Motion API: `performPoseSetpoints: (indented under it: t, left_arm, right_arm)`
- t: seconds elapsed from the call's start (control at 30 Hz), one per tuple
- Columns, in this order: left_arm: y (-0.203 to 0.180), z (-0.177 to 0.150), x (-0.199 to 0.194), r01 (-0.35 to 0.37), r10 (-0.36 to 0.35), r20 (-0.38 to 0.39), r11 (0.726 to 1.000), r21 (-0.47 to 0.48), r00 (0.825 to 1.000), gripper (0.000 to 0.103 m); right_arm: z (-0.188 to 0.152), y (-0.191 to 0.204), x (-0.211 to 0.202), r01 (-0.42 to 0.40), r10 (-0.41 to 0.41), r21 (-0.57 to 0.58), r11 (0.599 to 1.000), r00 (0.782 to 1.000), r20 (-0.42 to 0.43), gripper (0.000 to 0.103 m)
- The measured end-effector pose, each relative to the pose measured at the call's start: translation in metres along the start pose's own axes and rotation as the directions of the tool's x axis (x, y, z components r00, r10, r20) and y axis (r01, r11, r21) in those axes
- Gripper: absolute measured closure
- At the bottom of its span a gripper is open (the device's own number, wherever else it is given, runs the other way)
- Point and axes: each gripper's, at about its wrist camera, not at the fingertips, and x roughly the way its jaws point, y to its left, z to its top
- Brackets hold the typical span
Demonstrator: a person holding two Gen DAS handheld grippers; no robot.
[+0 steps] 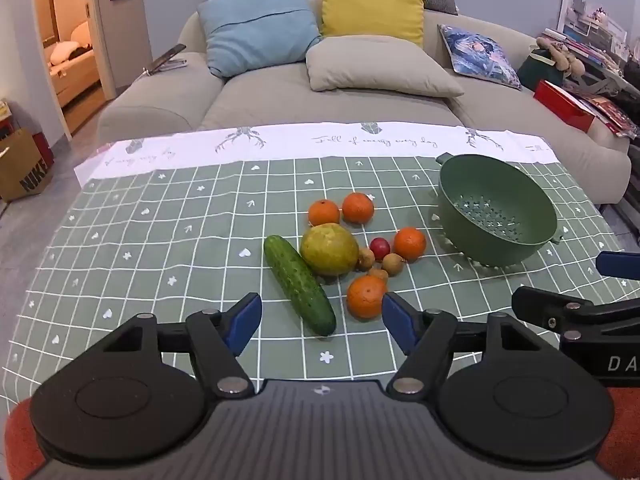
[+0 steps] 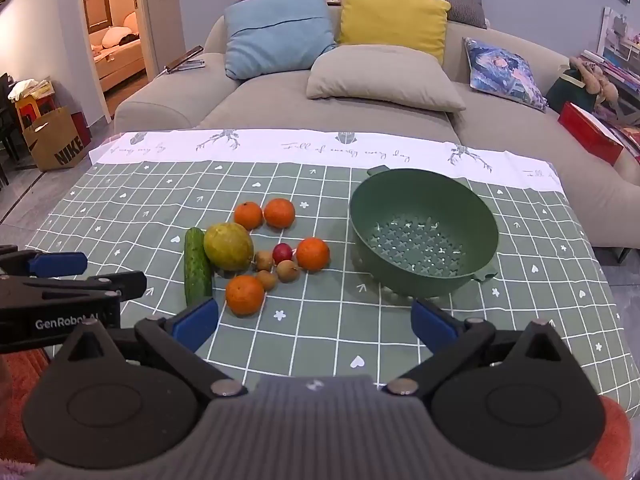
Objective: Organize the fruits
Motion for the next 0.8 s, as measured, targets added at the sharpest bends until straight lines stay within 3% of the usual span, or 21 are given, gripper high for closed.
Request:
performPoseSetpoints:
  t: [0.8]
  left_arm:
    - [0.0017, -0.0004, 0.0038, 0.012, -0.012, -0.031, 1.0, -0.008, 0.999, 0.024]
  right_arm:
    - [0.0059, -0.0055, 0.0063, 0.014, -0.014, 0.037, 0.999, 1.0, -0.011, 0.005]
